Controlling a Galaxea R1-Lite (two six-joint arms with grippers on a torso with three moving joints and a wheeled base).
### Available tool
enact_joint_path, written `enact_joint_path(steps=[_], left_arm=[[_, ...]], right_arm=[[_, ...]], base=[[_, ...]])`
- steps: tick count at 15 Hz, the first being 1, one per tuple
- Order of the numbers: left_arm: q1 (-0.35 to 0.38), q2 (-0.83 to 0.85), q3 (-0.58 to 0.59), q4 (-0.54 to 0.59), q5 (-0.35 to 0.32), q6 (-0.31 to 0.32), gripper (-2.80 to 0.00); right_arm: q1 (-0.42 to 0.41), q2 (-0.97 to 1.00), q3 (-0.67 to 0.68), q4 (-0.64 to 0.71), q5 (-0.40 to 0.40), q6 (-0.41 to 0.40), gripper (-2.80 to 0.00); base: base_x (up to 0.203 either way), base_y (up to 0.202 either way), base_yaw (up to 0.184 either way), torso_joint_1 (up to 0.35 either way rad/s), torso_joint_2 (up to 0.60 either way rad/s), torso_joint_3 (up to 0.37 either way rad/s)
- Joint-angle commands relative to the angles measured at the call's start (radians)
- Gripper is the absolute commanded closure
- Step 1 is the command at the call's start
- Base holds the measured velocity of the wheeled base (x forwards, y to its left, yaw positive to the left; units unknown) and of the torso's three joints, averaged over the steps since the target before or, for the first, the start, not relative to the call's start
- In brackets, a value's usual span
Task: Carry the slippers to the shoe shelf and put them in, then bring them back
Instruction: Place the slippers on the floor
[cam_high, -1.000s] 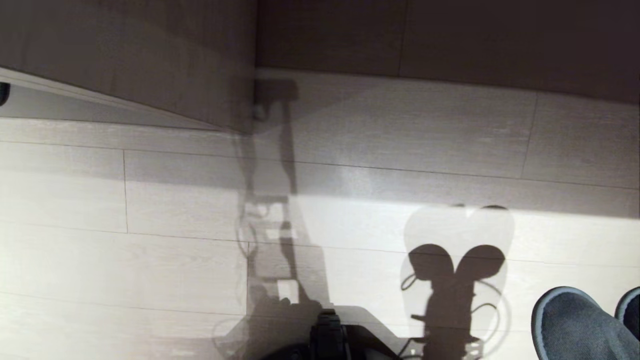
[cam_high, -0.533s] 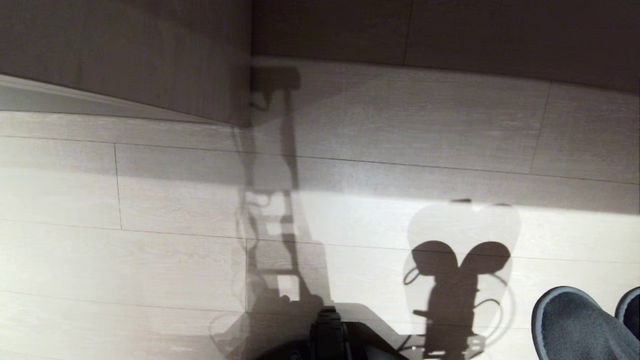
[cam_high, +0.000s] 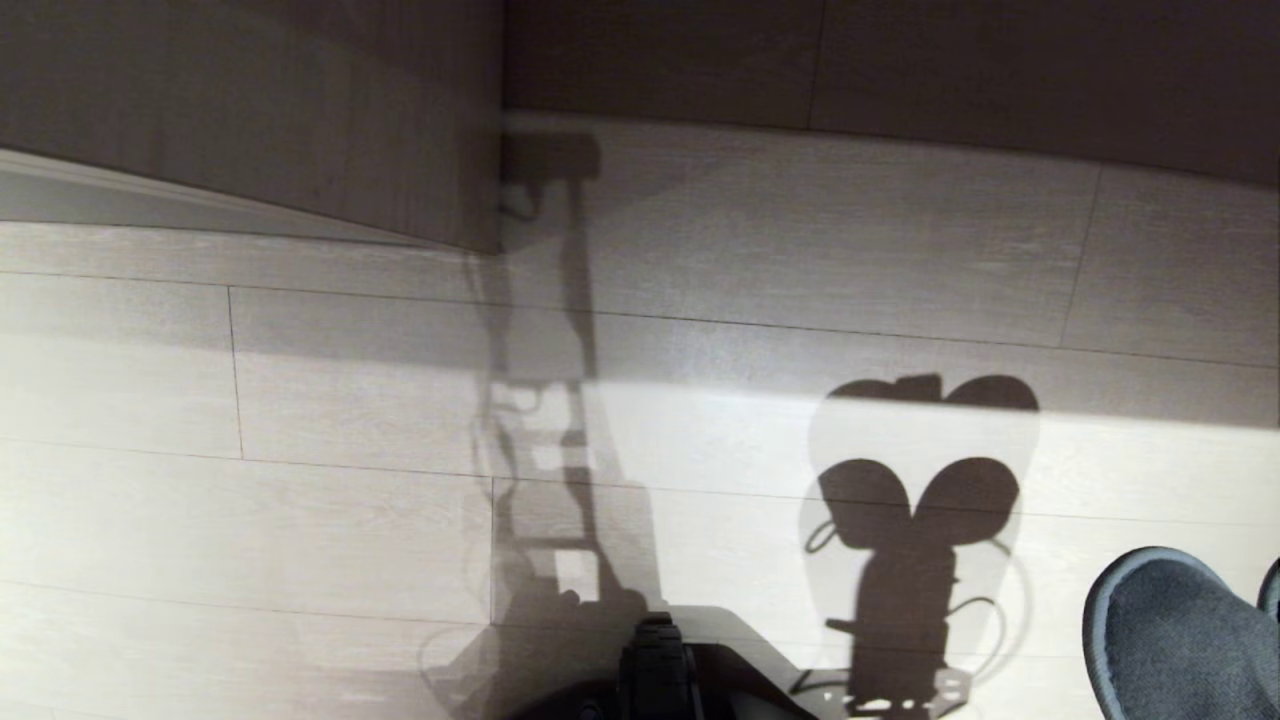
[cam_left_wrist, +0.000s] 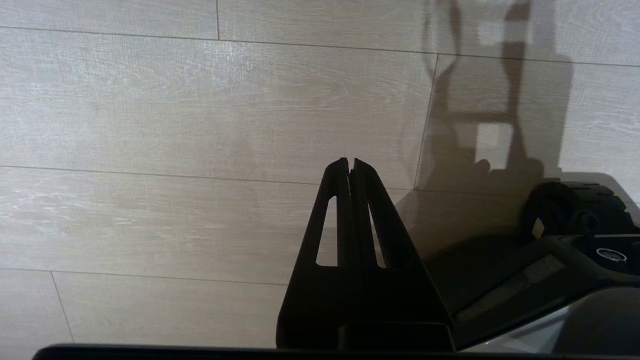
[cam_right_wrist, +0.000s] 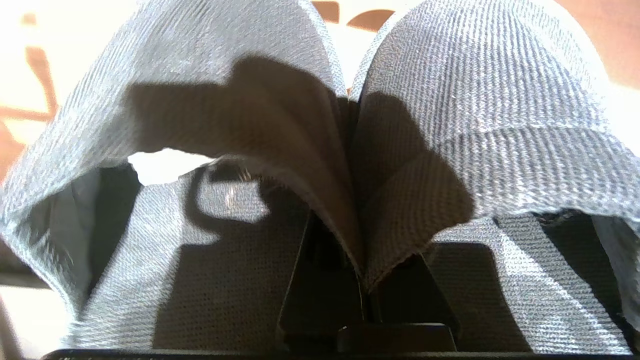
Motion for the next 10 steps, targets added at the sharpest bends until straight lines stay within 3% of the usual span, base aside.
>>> enact_joint_path(steps=[1, 4, 10], left_arm=[[0.0, 0.0, 0.0, 0.0, 0.0, 0.0, 0.0], [0.0, 0.0, 0.0, 0.0, 0.0, 0.0, 0.0], [0.0, -0.001, 0.0, 0.0, 0.0, 0.0, 0.0]], right_arm=[[0.001, 0.116, -0.066, -0.012, 0.004, -0.002, 0.0], [0.002, 0.44, -0.143, -0.157, 0.008, -0.01, 0.0], [0.004, 1.2, -0.274, -0.911, 0.0, -0.028, 0.0]], base=[[0.0, 0.0, 0.0, 0.0, 0.0, 0.0], [0.0, 0.0, 0.0, 0.0, 0.0, 0.0], [0.0, 0.0, 0.0, 0.0, 0.0, 0.0]])
